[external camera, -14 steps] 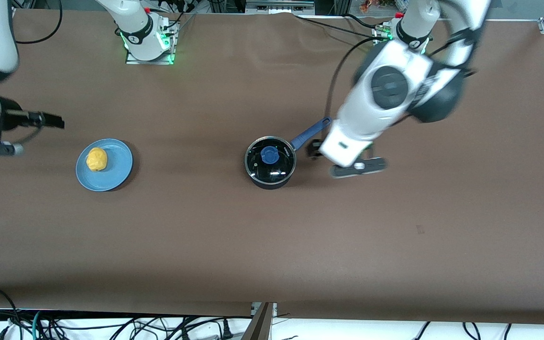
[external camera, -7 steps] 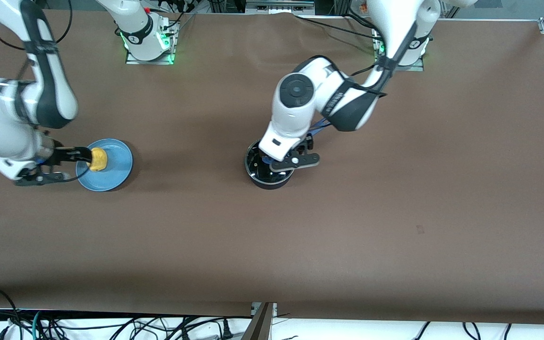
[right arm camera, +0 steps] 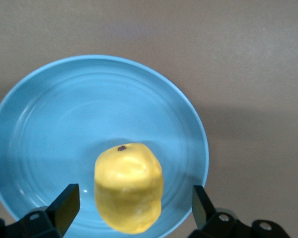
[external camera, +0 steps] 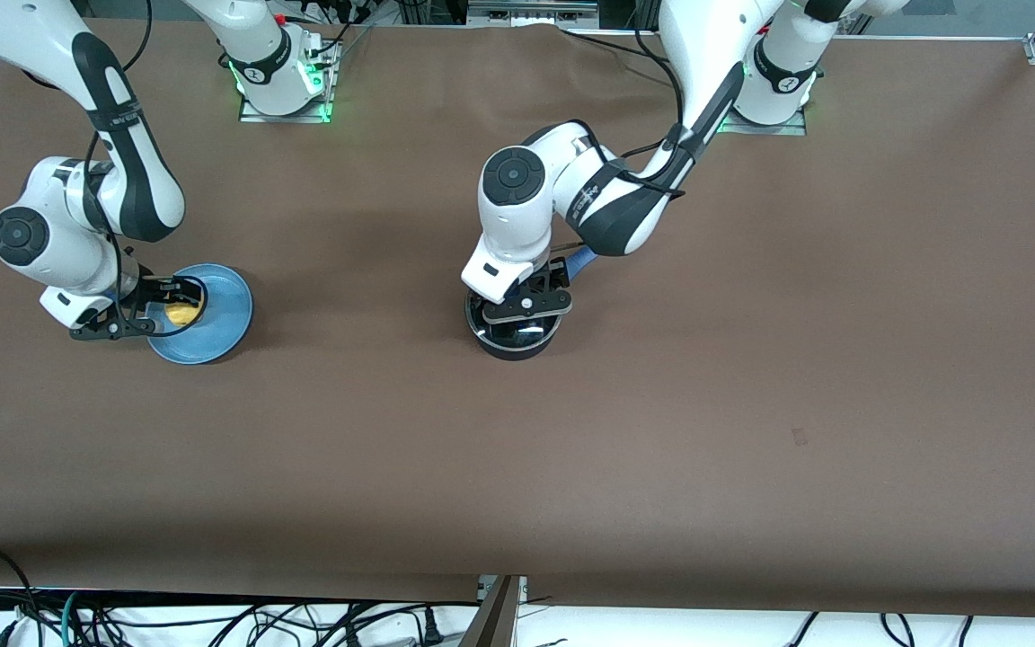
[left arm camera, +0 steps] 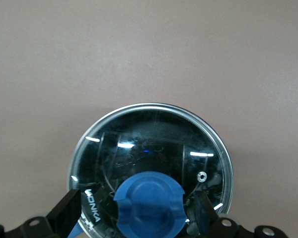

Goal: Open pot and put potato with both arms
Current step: 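Grasp the lid knob with the left gripper while the right gripper grasps the potato, then lift the lid off with the left gripper while the right gripper lifts the potato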

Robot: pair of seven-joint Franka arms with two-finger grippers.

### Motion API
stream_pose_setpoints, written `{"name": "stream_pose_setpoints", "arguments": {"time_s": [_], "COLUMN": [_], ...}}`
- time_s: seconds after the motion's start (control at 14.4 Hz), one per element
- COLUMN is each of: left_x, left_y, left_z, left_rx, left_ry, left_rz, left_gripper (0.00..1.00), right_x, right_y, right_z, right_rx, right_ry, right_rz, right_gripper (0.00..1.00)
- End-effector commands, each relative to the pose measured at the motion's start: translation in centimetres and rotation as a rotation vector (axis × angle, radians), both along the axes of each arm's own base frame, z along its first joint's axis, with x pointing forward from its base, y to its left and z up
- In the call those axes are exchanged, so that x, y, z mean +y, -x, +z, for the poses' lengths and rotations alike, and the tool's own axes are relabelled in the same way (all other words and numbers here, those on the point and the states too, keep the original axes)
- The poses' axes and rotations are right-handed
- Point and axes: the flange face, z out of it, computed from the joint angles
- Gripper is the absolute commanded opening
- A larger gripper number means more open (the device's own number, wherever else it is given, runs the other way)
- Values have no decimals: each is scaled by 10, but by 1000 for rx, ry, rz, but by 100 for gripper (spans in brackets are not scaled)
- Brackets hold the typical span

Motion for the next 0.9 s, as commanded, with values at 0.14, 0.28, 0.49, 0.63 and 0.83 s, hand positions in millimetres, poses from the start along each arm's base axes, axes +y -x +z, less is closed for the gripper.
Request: {"name": "stream_pose_setpoints", "arguments": {"time_s": [0.14,0.28,0.49,0.63,0.83], "left_x": [-15,-16,-16,-16,-13], "left_y": [5,7,7,7,3], "left_z": [-10,-11,-12,-10,8], "left_rx": [-26,-25,-24,-26,-37], "left_ry": [-18,-19,-20,-20,-7], "left_rz": [-1,1,2,2,3], "left_gripper": [100,94,66,53,47], "right_x": [-7,-6,-6,-4,-4], "right_y": [8,8,6,4,-12], "right_z": [-27,-30,-27,-20,9], "right_rx": [11,16,17,19,62], "right_ry": [-3,-3,-2,-4,-6], "right_rz": [1,3,-7,-5,-14], "right_gripper": [98,56,34,34,34]}}
